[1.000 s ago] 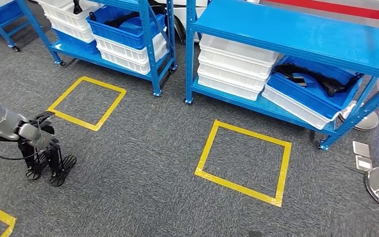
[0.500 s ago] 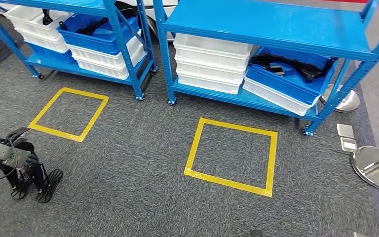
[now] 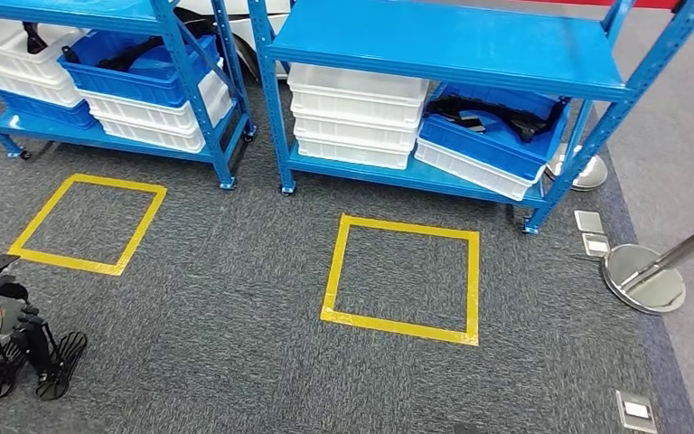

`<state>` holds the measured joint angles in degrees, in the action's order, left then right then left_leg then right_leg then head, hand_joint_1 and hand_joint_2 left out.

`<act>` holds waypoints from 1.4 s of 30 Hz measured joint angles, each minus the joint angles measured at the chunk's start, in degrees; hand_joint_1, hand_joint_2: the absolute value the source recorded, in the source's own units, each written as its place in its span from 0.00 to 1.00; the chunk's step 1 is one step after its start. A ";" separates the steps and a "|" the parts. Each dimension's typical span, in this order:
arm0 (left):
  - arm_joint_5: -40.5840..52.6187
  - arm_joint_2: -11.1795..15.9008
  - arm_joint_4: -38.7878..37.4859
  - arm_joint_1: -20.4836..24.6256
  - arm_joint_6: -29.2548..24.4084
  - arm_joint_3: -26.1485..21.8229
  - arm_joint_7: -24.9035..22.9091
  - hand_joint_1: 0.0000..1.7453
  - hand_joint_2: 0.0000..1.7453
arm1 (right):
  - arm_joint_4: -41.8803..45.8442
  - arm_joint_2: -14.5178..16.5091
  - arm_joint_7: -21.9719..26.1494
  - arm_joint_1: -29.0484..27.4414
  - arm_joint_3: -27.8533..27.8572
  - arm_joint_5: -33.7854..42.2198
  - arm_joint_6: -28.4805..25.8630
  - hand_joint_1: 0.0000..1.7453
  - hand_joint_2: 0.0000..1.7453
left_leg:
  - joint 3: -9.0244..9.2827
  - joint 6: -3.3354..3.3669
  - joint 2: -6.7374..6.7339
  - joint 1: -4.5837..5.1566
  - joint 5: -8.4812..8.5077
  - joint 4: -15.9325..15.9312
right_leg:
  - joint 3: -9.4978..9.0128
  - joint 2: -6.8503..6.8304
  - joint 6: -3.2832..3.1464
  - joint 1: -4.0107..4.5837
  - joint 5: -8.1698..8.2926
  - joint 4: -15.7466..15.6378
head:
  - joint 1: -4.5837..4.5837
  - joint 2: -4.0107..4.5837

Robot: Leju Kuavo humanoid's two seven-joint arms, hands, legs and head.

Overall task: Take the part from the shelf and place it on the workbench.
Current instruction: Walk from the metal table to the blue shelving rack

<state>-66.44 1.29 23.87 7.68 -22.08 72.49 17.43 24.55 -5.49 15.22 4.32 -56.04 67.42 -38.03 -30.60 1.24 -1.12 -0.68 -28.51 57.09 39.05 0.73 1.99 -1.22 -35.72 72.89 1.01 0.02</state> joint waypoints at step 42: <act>0.34 0.29 0.00 0.18 1.87 0.05 -0.25 0.00 0.00 | -0.22 -0.26 0.27 0.04 -0.55 0.19 0.20 0.00 0.00 | 0.03 -2.98 -1.35 -0.09 -3.61 3.59 | -6.37 -1.41 -2.30 0.27 7.23 -14.00 | 0.41 0.00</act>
<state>-66.10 1.58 23.87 7.86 -20.21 72.54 17.18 24.33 -5.75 15.50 4.36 -56.59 67.61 -37.83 -30.57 -1.74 -2.47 -0.77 -32.12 60.68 32.68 -0.68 -0.30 -0.95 -28.49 58.89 1.41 0.02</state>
